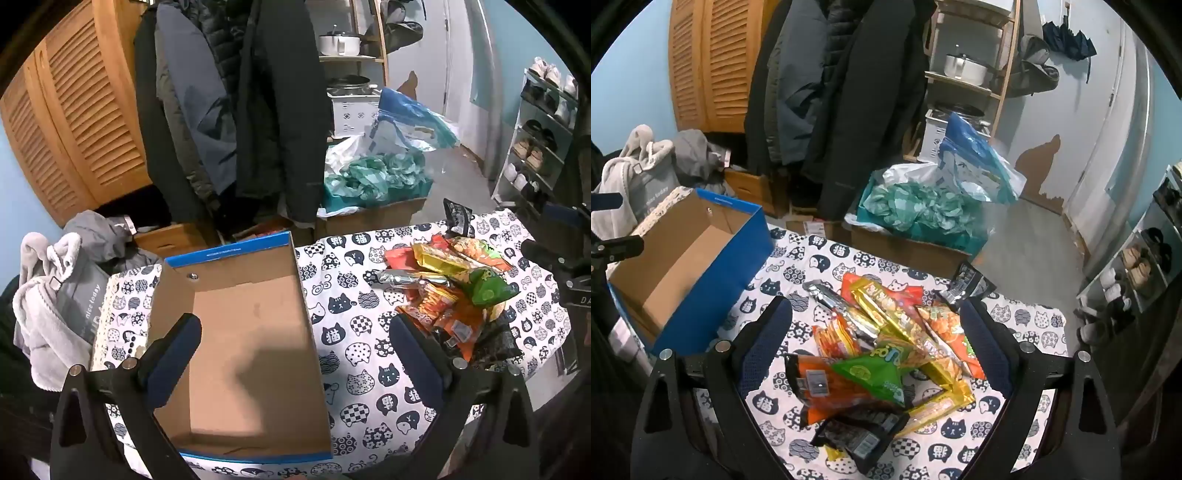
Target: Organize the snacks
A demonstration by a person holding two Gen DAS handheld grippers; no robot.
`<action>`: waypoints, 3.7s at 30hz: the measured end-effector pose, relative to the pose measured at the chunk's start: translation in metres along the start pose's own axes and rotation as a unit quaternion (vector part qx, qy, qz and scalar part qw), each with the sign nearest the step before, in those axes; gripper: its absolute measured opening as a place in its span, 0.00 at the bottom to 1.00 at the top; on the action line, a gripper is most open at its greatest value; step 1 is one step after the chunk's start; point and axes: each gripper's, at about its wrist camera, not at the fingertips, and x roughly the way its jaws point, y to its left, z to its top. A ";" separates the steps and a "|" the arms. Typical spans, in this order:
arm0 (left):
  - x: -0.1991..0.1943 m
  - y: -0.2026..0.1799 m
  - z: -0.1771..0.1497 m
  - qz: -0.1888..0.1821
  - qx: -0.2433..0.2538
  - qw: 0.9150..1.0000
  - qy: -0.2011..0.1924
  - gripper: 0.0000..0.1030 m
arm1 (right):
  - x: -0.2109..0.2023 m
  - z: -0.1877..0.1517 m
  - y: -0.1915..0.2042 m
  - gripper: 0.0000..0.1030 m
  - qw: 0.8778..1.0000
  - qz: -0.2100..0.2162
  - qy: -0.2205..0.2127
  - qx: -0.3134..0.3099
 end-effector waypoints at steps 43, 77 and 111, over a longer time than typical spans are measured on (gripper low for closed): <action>0.007 -0.012 -0.003 -0.012 0.013 1.000 0.009 1.00 | 0.005 -0.008 -0.011 0.88 1.000 -0.006 0.026 0.005; 0.007 -0.016 -0.005 -0.017 0.013 1.000 0.008 1.00 | 0.010 -0.011 -0.005 0.88 0.999 -0.013 0.042 -0.008; 0.049 -0.074 0.042 -0.069 0.098 0.991 0.066 1.00 | 0.054 -0.006 -0.071 0.88 0.987 -0.007 0.146 0.072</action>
